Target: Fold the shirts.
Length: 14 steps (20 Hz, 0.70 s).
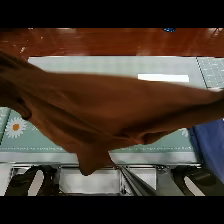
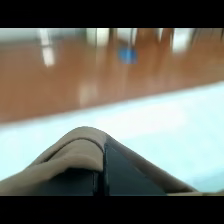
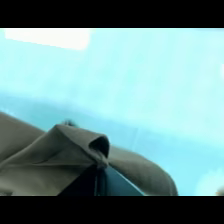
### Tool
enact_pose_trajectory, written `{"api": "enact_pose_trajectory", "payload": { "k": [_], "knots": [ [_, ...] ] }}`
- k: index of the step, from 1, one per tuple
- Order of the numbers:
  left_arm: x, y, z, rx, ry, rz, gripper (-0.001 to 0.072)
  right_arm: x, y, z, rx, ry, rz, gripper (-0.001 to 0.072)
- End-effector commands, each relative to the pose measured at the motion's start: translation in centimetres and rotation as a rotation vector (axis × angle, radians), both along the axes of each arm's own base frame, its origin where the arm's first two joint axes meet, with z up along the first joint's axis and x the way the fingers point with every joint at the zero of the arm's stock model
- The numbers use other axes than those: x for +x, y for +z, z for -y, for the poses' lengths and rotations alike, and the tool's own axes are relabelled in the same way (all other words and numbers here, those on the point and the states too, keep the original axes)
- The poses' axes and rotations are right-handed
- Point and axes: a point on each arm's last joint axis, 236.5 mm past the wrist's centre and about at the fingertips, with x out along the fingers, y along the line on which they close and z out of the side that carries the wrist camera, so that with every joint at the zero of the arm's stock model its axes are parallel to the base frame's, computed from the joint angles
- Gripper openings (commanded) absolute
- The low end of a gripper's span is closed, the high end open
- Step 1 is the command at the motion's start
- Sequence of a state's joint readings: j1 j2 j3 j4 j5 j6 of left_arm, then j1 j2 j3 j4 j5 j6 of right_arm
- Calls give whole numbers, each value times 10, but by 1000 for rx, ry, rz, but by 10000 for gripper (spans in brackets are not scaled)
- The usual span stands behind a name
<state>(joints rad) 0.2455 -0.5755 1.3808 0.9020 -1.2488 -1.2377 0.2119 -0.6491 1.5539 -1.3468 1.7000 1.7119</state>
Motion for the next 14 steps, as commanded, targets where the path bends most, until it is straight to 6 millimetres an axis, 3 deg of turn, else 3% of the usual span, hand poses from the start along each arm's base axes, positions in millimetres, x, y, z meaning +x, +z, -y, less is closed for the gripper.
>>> {"api": "enact_pose_trajectory", "payload": {
  "k": [1, 4, 7, 10, 12, 13, 14],
  "knots": [
    [38, -113, -5, -91, -10, -358, 21, 15, -105, -13, 16, -13, -240, 27],
    [91, -219, -13, -146, -25, -629, 21, 47, -200, -9, 14, -103, -354, 26],
    [142, -293, -3, -192, -75, -777, 21, 91, -258, 13, 31, -225, -418, 27],
    [200, -340, 10, -205, -63, -801, 20, 146, -287, 28, 137, -304, -430, 28],
    [230, -352, 27, -212, -73, -789, 25, 182, -304, 34, 216, -319, -429, 30],
    [240, -352, 37, -229, -80, -790, 103, 200, -310, 37, 252, -335, -423, 89],
    [246, -351, 45, -241, -85, -800, 384, 219, -313, 41, 290, -361, -420, 250]
  ]
}}
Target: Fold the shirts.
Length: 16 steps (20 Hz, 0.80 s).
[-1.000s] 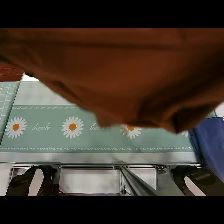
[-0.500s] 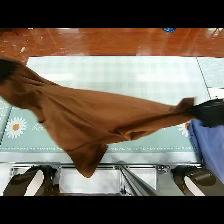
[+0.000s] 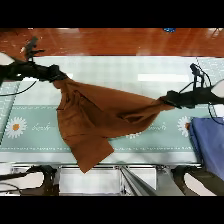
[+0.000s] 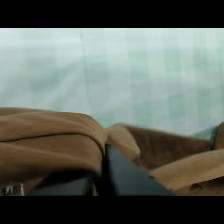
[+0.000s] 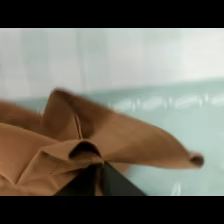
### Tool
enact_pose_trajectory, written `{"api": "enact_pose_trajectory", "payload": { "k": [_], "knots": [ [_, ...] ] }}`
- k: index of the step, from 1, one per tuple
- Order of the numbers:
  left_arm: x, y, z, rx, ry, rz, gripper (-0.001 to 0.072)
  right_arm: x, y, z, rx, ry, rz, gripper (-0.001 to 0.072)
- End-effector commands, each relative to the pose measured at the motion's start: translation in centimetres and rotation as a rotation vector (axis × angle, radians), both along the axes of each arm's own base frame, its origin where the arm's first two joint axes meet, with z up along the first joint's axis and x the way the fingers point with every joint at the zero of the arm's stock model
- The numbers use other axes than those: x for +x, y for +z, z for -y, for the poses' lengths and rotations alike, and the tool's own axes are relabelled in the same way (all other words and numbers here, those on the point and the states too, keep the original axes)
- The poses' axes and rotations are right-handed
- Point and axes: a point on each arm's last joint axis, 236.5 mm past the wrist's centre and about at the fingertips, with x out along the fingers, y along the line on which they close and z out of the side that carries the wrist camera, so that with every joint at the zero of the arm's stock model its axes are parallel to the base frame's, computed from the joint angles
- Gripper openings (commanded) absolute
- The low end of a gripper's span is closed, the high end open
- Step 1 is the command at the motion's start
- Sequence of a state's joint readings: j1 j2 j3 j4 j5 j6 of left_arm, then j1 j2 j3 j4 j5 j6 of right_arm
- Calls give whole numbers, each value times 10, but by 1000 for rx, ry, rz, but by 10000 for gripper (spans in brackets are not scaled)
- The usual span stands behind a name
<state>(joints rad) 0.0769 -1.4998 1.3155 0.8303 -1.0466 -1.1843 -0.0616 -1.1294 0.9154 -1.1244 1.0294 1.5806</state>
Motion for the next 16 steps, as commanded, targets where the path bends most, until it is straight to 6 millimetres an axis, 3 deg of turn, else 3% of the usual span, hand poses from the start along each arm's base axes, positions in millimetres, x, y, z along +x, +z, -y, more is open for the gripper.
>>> {"api": "enact_pose_trajectory", "payload": {
  "k": [1, 2, 3, 5, 7, 9, 11, 12, 14, 16],
  "knots": [
    [32, -18, 29, -44, -2, -42, 511, 71, -21, 18, 119, -120, 48, 427],
    [31, -12, 27, -24, -35, -47, 511, 85, -14, 25, 138, -135, 56, 420],
    [29, -7, 13, 21, -33, -68, 510, 98, -2, 38, 152, -151, 71, 419],
    [14, -3, -45, 159, 37, -181, 510, 110, 32, 77, 150, -194, 121, 418],
    [-19, -3, -100, 213, 115, -310, 510, 99, 58, 122, 129, -246, 151, 417],
    [-55, -11, -127, 187, 157, -384, 510, 62, 52, 159, 29, -249, 80, 412],
    [-112, -40, -132, 137, 190, -489, 510, 16, 27, 175, -58, -231, -31, 410],
    [-136, -53, -124, 94, 175, -496, 510, -3, 13, 171, -52, -234, -66, 410],
    [-181, -74, -99, -38, 187, -485, 510, -34, -15, 152, 11, -263, -80, 410],
    [-216, -90, -78, -138, 228, -499, 510, -50, -31, 126, 64, -263, -46, 410]
  ]
}}
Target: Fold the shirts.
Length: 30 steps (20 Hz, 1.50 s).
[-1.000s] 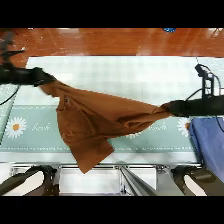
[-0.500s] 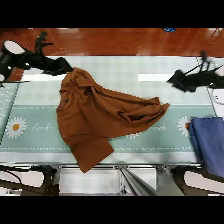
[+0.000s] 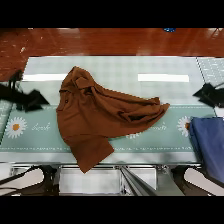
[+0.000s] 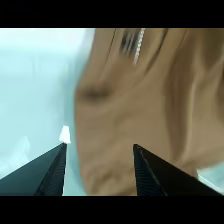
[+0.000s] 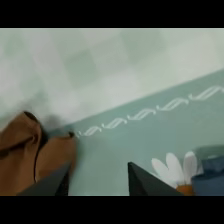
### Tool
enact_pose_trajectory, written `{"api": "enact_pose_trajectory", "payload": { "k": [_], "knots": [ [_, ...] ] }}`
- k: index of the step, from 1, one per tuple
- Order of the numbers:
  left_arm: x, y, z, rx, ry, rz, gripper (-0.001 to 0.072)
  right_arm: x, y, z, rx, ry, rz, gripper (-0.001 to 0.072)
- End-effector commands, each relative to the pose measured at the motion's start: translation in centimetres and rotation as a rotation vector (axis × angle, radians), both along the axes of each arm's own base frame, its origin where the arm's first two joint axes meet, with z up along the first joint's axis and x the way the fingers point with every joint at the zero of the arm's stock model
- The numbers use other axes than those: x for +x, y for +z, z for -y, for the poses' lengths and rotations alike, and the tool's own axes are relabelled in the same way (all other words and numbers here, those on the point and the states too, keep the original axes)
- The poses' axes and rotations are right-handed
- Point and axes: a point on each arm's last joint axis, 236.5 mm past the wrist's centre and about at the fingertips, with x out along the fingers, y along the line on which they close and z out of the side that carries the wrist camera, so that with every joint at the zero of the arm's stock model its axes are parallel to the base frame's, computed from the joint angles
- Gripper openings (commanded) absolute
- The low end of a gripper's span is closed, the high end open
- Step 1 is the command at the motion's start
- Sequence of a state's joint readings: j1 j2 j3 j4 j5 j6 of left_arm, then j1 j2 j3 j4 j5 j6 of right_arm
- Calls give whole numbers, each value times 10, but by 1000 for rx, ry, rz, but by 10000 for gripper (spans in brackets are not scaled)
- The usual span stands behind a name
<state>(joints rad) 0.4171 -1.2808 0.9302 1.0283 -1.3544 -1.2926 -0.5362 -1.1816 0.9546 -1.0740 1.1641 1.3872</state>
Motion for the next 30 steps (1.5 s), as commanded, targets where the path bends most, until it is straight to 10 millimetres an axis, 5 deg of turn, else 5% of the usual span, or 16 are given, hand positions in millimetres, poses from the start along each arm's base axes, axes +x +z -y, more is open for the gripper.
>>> {"api": "enact_pose_trajectory", "payload": {
  "k": [1, 4, 9, 14, 15, 16, 24, 30],
  "knots": [
    [-68, -29, 34, -150, 84, -26, 510, -38, -29, -30, 64, -17, 30, 410],
    [-95, -43, 48, -196, 159, -156, 510, -47, -35, -50, 122, -13, 48, 410],
    [-117, -65, 66, -107, 45, -258, 510, -54, -37, -57, 144, 8, 27, 410],
    [-82, -79, 98, -114, 64, -172, 503, -53, -37, -57, 144, 6, 28, 410],
    [-73, -78, 105, -137, 90, -154, 357, -53, -37, -57, 145, 4, 29, 410],
    [-68, -74, 113, -172, 76, -125, 12, -52, -38, -57, 154, 0, 26, 410],
    [-58, -60, 129, -257, 47, -59, 21, -15, -77, -87, 263, -1, -1, 410],
    [-59, -59, 129, -260, 44, -62, 22, 13, -109, -130, 277, 93, -88, 404]
  ]
}}
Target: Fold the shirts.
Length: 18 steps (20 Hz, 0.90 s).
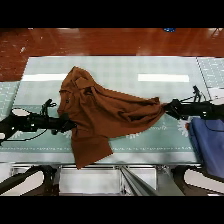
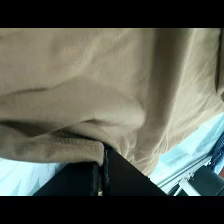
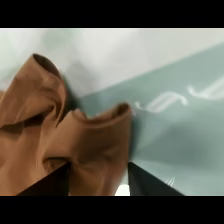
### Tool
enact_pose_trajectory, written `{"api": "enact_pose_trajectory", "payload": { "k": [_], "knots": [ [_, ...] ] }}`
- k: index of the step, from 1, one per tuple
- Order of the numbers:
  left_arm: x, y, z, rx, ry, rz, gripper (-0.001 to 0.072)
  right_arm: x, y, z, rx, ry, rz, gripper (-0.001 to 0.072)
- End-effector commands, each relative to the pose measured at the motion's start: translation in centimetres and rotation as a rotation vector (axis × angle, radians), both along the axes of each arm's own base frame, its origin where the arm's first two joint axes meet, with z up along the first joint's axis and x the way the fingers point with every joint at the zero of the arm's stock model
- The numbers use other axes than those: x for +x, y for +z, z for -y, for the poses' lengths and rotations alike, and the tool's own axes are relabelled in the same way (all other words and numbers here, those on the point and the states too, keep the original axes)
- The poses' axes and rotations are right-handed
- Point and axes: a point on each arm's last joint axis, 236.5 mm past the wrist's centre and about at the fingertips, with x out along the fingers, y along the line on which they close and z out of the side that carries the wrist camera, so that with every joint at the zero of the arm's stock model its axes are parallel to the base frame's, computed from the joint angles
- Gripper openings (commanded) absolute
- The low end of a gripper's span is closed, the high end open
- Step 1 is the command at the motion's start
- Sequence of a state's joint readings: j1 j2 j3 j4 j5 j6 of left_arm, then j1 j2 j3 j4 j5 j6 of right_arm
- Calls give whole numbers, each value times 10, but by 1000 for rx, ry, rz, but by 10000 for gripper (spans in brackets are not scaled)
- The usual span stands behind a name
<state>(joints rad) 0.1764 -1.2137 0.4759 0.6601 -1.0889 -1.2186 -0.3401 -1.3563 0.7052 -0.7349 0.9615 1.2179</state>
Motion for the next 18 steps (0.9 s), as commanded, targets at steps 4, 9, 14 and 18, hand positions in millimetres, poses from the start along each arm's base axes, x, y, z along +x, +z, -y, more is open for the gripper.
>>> {"api": "enact_pose_trajectory", "payload": {
  "k": [4, 9, 14, 18],
  "knots": [
    [7, 5, -1, -5, 3, 17, 21, 33, -6, -29, 14, 55, 3, 28],
    [92, 112, -28, -60, 49, 298, 21, 87, 126, -32, -8, 164, 287, 27],
    [171, 349, -70, -19, 205, 907, 21, 107, 365, -24, -181, 155, 813, 27],
    [152, 514, -72, 52, 240, 1270, 21, 49, 510, -19, -386, 120, 1100, 27]
  ]
}}
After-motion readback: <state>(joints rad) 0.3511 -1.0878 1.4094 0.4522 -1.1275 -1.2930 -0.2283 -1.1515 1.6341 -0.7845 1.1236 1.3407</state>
